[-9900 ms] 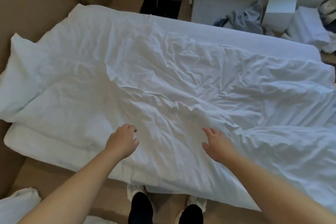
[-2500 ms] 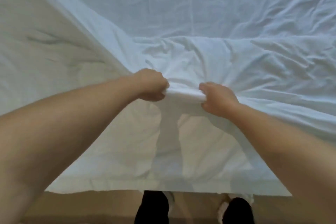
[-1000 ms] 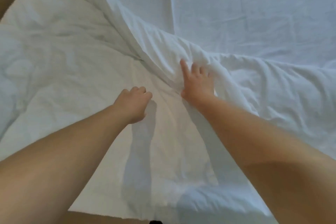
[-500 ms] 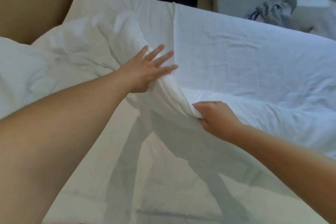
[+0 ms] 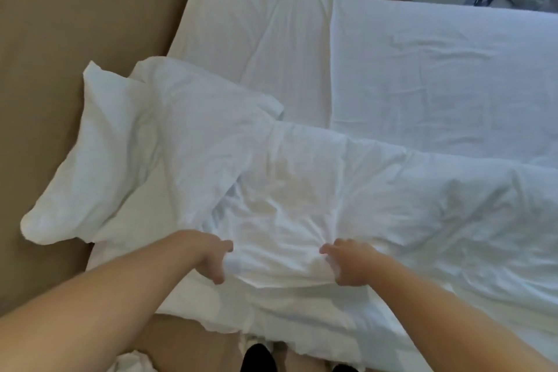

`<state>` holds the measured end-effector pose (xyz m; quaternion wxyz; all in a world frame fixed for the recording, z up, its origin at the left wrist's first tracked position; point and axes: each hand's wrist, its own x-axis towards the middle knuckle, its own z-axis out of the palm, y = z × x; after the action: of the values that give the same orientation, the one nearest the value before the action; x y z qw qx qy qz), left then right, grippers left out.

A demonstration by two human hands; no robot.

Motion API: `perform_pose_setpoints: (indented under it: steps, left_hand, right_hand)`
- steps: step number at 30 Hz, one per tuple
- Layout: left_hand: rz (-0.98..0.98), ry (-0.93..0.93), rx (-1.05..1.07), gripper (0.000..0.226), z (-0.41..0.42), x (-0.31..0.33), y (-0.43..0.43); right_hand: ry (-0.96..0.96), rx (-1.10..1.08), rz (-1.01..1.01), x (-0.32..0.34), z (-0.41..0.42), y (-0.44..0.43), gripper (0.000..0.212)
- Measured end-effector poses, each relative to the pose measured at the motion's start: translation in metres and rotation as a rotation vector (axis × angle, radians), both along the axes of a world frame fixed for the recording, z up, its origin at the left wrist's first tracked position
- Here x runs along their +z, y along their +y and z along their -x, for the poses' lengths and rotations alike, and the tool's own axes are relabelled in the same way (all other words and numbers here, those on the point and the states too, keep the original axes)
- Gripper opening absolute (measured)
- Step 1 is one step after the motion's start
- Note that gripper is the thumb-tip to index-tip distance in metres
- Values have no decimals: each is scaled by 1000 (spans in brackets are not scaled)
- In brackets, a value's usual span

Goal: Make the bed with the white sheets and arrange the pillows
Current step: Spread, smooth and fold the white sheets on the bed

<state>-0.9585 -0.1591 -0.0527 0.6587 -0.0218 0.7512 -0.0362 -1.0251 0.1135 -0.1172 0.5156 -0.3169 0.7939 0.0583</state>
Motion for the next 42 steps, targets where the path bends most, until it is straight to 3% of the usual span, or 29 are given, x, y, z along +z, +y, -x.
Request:
perform_pose_setpoints:
  steps: [2,5,10,12,14,18,21,24,29,32,34,36,39,40,42]
  left_hand:
    - [9,146,-49,54,-2,-14,-16]
    - [64,547,-200,34,24,-31,-51]
    - [126,821,-451,58,75,-79,-113]
    - [83,864,-639,65,91,-105,-125]
    - [36,808,-818,62,106,-127,-129]
    - [-129,866,-1274,35,123,-179,-133]
    - [-155,738,-1264,20,117,-187,-151]
    - [-161,889,-1170,12,95,-138,-195]
    - [15,507,-792,18,-28,-54,-292]
    - [124,506,-451,17,-83,-35,-322]
    - [116,459,79,54,-99,-49,-334]
    - [-52,400,615,83,-102,-58,-324]
    - [-10,711,1278,53,-90,-70,-307]
    - [83,811,1475,54,-86,-76,-305]
    - [232,833,1808,63,-84,-82,-304]
  right_hand:
    - [1,-56,3,-8,1,-17,64]
    - [88,-141,97,-15,10,-54,65]
    - [76,-381,245,-64,6,-141,78]
    - [14,-484,235,-98,-9,-180,91]
    - [-7,-431,109,-134,-25,-207,100]
    - [30,-348,-14,-173,-31,-220,108]
    - [40,-361,-31,-172,-34,-217,113]
    - [43,-402,-74,-155,-46,-222,113]
    - [-128,-423,56,-95,-69,-253,96]
    - [-137,-366,92,-65,-79,-274,98]
    - [-113,-350,92,-56,-79,-281,99]
    - [-108,-311,68,-55,-79,-281,95]
    - [-35,-268,43,-62,-87,-280,90]
    - [-15,-274,44,-66,-91,-278,88]
    - [-20,-298,37,-74,-100,-273,84]
